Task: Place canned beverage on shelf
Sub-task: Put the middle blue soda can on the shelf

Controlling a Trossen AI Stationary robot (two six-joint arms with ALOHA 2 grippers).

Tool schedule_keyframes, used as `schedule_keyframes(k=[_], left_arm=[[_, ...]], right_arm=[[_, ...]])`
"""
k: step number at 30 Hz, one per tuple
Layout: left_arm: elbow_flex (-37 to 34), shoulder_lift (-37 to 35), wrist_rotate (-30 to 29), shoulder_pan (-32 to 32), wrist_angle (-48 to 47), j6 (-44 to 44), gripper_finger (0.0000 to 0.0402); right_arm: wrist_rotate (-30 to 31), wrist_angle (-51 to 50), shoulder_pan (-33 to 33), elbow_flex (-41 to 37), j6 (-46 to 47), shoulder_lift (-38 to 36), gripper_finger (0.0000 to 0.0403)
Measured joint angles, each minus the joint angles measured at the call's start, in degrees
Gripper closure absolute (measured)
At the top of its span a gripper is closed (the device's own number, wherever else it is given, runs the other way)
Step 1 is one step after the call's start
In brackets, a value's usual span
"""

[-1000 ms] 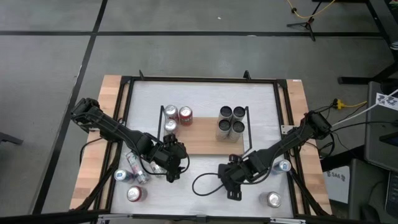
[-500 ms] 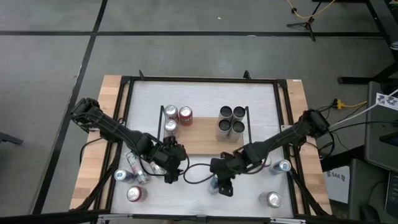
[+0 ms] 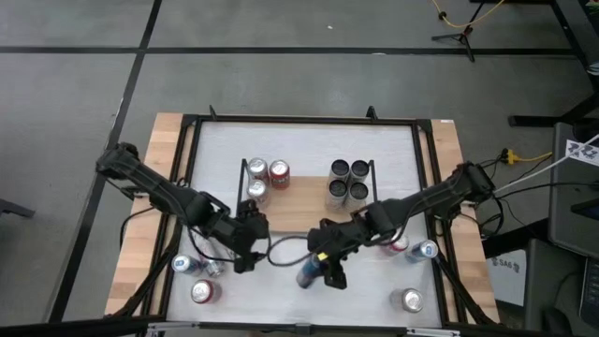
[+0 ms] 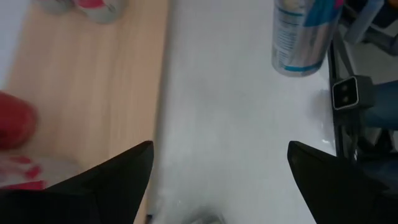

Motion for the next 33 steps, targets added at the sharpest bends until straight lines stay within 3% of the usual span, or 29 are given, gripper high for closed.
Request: schedule_keyframes(k=[14, 20, 33], left_arm=[[0.0, -10.96, -8.83, 0.0, -5.37, 1.4, 0.0039], [0.0, -11.56, -12.45, 0.27, -6.49, 3.8, 0.0039], [0.0, -11.54, -13.06, 5.85, -6.43, 5.63, 0.0039]], right_arm=[[2.78, -15.41, -12.96, 17.75, -16.64, -0.11, 0.0173], [1.17, -20.29, -21.27, 19.52, -22.97, -0.07, 0.0173], [-3.47, -26.04, -36.02, 19.5, -35.4, 2.54, 0.0164]])
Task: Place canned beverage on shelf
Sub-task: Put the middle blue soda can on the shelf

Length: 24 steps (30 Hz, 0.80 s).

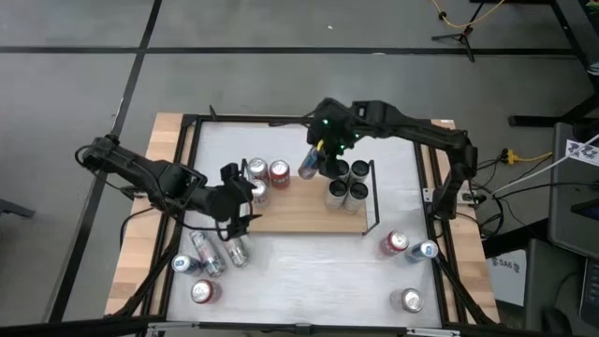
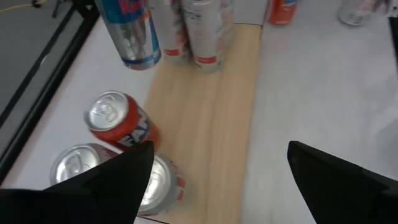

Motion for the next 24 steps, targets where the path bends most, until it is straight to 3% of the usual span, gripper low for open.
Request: schedule_keyframes(k=[24], left_arm=[[0.0, 0.01, 0.54, 5.84, -0.12, 1.62, 0.0039]], right_arm=[[-0.67, -1.81, -1.43, -0.09, -5.18, 12.0, 0.0162]])
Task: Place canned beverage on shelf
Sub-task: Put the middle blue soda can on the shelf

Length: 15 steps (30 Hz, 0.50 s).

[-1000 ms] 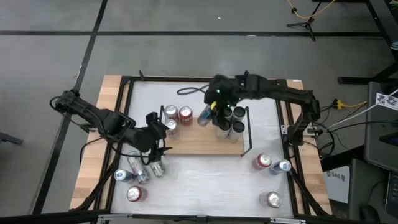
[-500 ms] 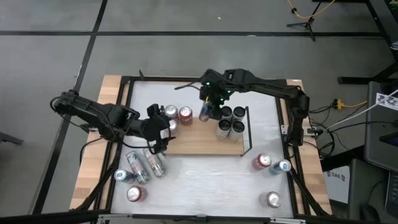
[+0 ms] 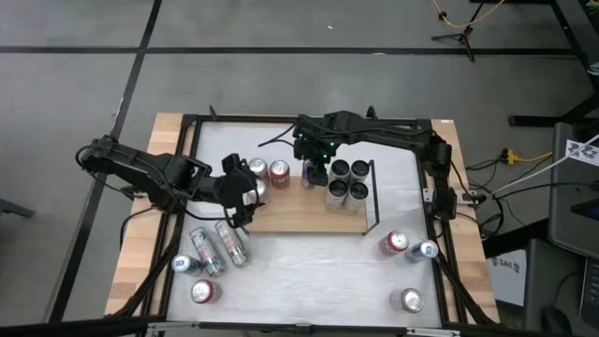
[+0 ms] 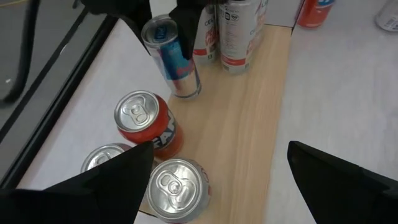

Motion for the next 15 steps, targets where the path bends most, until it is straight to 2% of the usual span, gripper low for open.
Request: schedule_keyframes(k=[15], left_arm=[[0.0, 0.04, 0.0, 0.0, -0.01, 0.01, 0.0039]], right_arm=[[1.09, -0.02, 0.89, 0.0, 0.04, 1.37, 0.0162]])
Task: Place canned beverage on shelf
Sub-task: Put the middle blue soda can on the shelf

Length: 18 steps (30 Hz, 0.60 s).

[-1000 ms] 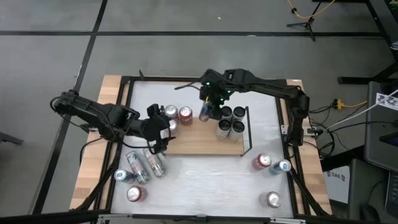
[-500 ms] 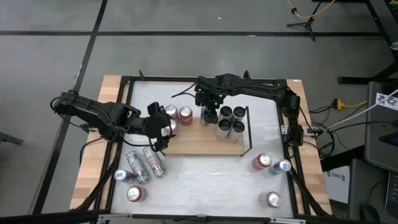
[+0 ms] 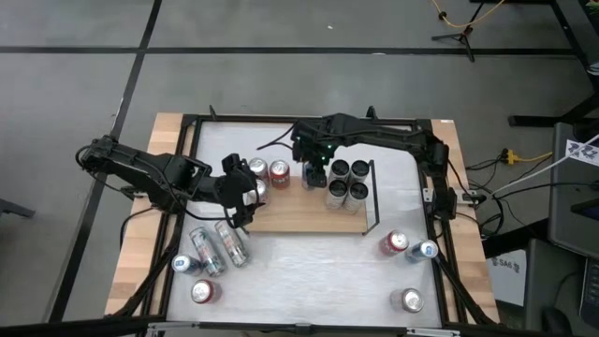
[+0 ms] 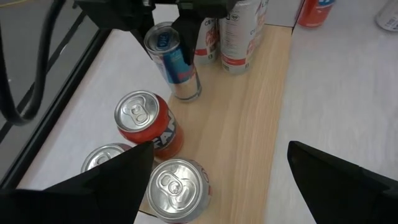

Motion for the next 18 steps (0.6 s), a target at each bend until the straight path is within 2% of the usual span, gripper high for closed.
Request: schedule_keyframes(k=[18], left_arm=[[0.0, 0.0, 0.0, 0.0, 0.0, 0.0, 0.0039]], right_arm=[[0.38, 0.1, -0.02, 0.0, 0.02, 0.08, 0.0161]])
